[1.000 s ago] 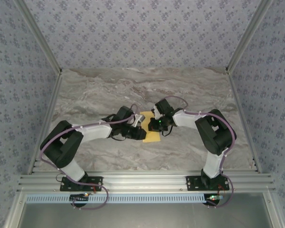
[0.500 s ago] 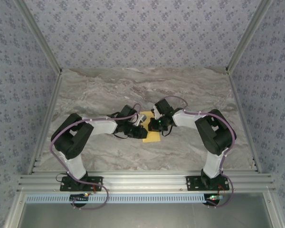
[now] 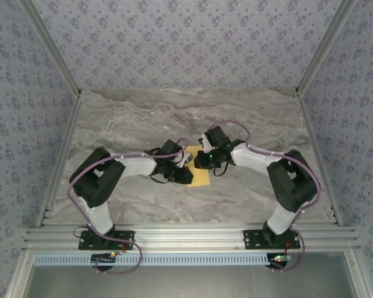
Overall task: Fold a paper plane with a square sheet of paper (fold left side to right side)
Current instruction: Fold the triangle a second time at the center of the table.
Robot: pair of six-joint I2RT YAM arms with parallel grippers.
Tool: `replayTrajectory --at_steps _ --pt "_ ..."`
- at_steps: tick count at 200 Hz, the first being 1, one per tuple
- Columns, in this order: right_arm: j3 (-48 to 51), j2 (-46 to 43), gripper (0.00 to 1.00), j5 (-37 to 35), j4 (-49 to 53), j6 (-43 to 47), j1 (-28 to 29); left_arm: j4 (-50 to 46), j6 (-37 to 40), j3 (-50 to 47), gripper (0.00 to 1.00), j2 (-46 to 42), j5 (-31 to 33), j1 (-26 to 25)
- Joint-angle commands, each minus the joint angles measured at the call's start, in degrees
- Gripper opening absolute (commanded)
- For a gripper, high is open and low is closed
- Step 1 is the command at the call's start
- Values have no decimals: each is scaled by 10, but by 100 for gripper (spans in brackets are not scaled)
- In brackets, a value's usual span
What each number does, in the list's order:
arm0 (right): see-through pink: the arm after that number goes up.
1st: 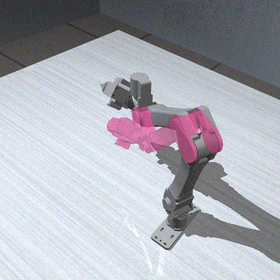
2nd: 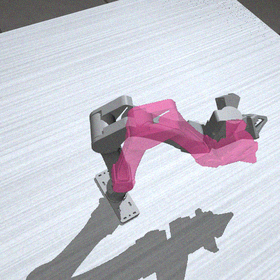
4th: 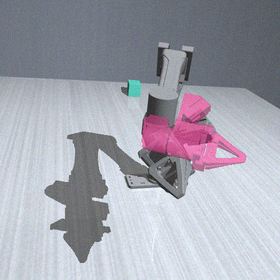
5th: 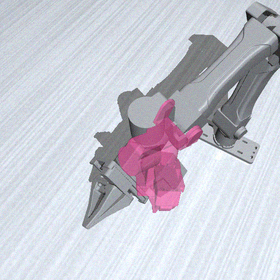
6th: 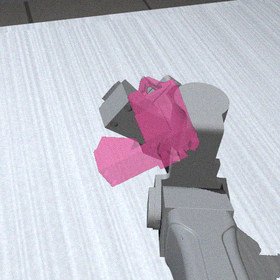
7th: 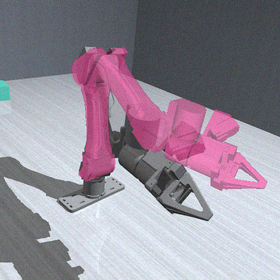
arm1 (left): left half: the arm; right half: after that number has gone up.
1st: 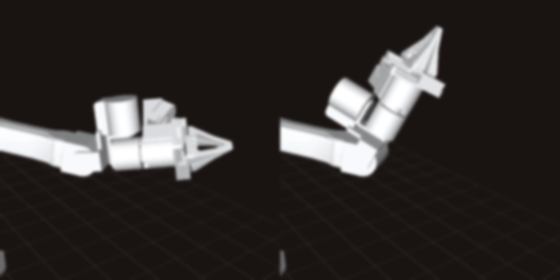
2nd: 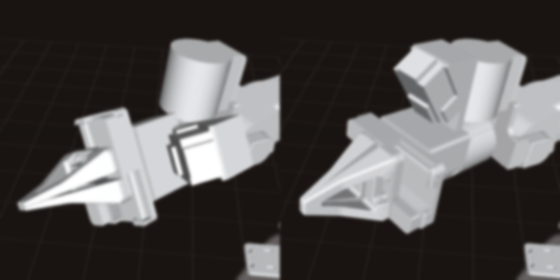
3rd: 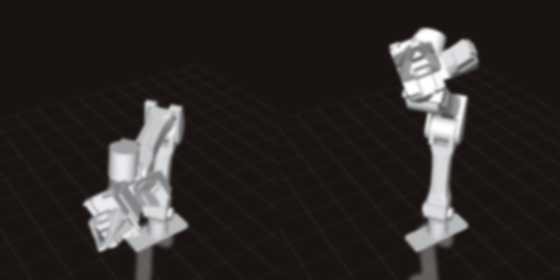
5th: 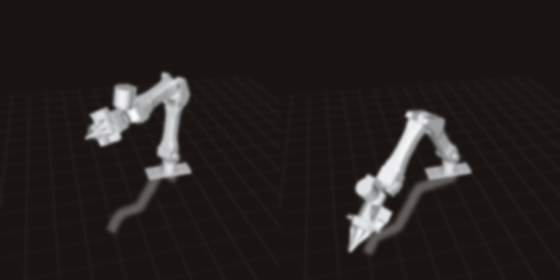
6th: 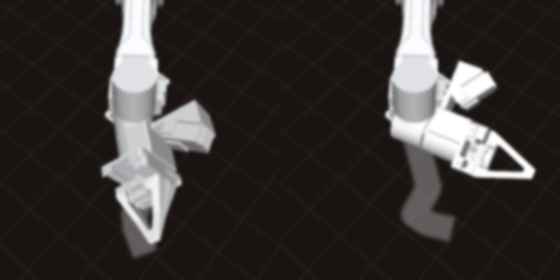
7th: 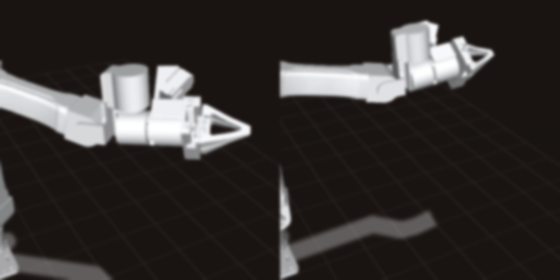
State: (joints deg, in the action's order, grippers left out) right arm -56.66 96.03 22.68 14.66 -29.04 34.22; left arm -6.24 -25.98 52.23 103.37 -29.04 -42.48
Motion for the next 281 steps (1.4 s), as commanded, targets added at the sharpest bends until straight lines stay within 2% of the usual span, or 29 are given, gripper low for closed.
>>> replayTrajectory --at_steps 1,62,124,183,281 --pt "22 -30 0 -9 27 -1 9 -68 9 2 16 25 43 -16" --pt "40 1 0 6 -16 -34 8 -104 8 22 14 37 88 -37" --pt "29 44 0 25 -37 -34 2 -105 6 19 14 37 94 -37" --pt "27 67 0 12 -24 -15 0 -112 5 19 14 40 100 -37" --pt "62 62 0 29 -53 40 -72 -106 3 5 12 53 96 -37"
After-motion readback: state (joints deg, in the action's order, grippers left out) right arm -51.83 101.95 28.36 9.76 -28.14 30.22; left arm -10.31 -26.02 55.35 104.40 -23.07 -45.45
